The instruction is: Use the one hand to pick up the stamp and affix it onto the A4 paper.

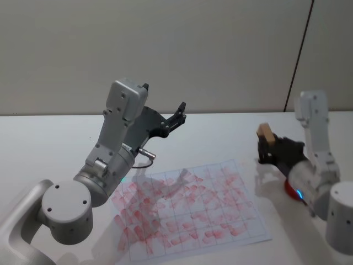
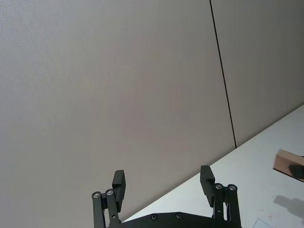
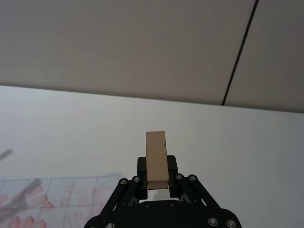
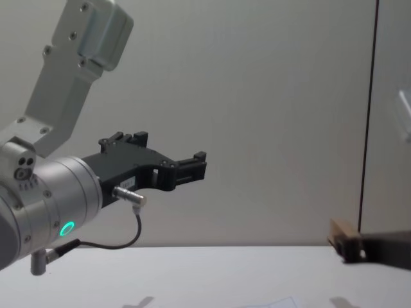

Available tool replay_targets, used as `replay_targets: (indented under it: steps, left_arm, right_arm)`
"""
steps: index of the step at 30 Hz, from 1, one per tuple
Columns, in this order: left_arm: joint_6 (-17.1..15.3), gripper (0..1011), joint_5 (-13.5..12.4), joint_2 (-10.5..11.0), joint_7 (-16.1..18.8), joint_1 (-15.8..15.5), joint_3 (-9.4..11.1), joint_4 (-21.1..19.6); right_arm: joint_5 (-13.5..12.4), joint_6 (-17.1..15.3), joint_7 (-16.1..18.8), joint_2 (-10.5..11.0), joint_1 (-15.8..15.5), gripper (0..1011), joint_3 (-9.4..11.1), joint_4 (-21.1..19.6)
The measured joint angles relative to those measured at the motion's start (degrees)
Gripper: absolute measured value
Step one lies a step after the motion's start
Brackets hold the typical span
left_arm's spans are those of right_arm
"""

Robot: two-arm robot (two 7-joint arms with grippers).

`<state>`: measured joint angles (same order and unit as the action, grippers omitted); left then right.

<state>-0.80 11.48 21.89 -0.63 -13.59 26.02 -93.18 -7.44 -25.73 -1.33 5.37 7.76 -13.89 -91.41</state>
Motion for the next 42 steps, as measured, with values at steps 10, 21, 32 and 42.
replay_targets:
  steps: [10, 21, 32, 42]
  left_arm:
    - [0.0, 1001, 0.0, 0.0, 0.0, 0.0, 0.0, 0.0]
    - [0.0, 1001, 0.0, 0.0, 0.0, 0.0, 0.0, 0.0]
    - [0.0, 1001, 0.0, 0.0, 0.0, 0.0, 0.0, 0.0]
    - [0.0, 1001, 0.0, 0.0, 0.0, 0.0, 0.0, 0.0]
  right_arm:
    - [-1.15, -2.07, -1.58, 2.9, -4.76, 219, 1.63, -2.37]
    - [-1.69, -3.33, -2.47, 4.33, -7.43, 220, 2.67, -2.79]
    - [-1.74, -4.03, -2.76, 4.78, -8.61, 276, 3.2, -2.81]
    - [-1.03, -2.8, -2.31, 4.9, -9.24, 609, 3.32, -3.35]
